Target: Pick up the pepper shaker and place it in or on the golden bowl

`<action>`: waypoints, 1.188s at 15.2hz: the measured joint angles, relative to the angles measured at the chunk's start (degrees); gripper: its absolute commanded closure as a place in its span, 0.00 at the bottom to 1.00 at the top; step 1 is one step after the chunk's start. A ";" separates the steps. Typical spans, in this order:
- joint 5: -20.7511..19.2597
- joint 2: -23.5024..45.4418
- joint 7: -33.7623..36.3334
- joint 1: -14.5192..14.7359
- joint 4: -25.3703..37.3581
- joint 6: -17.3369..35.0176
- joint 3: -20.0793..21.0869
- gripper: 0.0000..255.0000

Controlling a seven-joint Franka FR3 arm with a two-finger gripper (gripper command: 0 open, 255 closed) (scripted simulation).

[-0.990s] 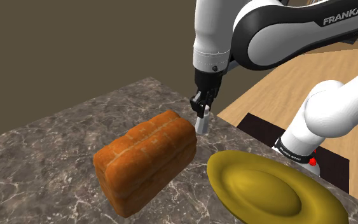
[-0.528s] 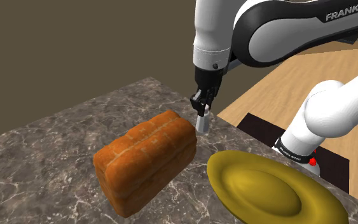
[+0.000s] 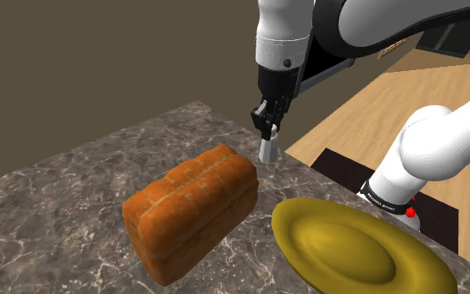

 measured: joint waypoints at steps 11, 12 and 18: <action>-1.06 -0.66 -0.36 -0.42 7.68 -8.39 -1.97 1.00; -1.13 -0.54 -0.26 -0.46 8.43 -9.02 -1.99 1.00; -1.94 0.27 -0.28 -0.97 13.72 -13.57 -2.75 1.00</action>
